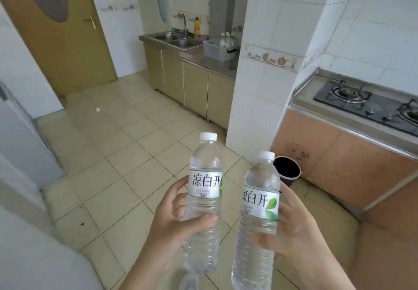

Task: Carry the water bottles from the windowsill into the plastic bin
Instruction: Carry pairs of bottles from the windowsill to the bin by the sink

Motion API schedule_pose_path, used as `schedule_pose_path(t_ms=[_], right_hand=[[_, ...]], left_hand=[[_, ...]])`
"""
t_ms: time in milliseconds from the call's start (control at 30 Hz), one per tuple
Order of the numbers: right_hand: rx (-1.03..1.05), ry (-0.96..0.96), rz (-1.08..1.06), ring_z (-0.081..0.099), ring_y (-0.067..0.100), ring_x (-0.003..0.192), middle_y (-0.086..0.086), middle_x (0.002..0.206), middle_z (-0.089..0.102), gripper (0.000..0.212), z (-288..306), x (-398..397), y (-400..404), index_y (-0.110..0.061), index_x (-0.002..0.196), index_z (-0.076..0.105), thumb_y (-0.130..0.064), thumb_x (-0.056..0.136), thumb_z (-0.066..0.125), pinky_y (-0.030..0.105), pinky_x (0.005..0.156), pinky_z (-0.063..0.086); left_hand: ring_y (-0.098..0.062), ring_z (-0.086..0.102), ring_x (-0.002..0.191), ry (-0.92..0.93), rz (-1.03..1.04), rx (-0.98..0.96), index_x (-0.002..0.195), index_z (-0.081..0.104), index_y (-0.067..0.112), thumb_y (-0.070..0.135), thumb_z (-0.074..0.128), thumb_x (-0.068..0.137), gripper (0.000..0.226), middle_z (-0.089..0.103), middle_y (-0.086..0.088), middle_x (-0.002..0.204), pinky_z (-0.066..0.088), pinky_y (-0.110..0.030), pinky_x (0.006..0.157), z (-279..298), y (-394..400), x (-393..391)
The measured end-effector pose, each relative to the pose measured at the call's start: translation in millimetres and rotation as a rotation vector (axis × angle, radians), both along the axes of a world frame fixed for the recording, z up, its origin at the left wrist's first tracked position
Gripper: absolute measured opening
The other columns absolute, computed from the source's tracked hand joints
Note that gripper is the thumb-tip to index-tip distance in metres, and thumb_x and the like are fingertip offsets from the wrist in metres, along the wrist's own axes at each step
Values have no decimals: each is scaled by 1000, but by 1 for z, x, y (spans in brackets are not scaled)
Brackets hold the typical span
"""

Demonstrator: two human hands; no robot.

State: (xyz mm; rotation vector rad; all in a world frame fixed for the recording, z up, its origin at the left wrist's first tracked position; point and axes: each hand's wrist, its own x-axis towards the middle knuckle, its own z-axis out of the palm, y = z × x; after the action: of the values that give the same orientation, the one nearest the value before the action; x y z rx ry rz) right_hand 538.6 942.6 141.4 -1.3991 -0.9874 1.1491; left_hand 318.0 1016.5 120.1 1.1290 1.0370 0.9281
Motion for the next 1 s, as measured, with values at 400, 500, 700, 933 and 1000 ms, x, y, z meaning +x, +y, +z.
schedule_pose_path(t_ms=[400,500,700,933,1000], right_hand=[[-13,-40,-18,69,22,101,-4,116,70,112,1,-25,215,-45,137,39,-3,45,88,47,85,54],[-8,-28,-5,70,22,98,-3,113,71,108,3,-29,268,-46,133,42,-1,45,87,40,77,57],[-5,-16,57,70,26,95,2,110,72,105,2,-38,385,-47,127,46,-3,41,86,48,80,56],[3,-36,166,71,20,95,-1,109,72,111,-10,-40,547,-43,134,43,-5,40,87,49,80,57],[7,-28,187,71,21,93,-2,106,73,108,-8,-40,594,-42,132,45,-2,40,86,49,78,57]], left_hand=[[-19,69,108,24,-32,31,118,61,48,23,91,43,85,75,-3,110,51,-50,99,4,219,-26],[-22,70,106,2,-10,27,116,62,48,23,91,41,84,75,-6,108,55,-48,96,6,266,-34],[-26,70,107,-21,71,23,119,62,44,22,90,42,84,75,-9,107,56,-46,93,2,362,-49],[-25,71,103,-1,185,23,120,60,44,24,91,42,86,76,-7,105,57,-45,87,-10,502,-56],[-23,72,101,13,215,11,122,58,43,27,91,41,90,77,-4,105,57,-43,86,-10,544,-56]])
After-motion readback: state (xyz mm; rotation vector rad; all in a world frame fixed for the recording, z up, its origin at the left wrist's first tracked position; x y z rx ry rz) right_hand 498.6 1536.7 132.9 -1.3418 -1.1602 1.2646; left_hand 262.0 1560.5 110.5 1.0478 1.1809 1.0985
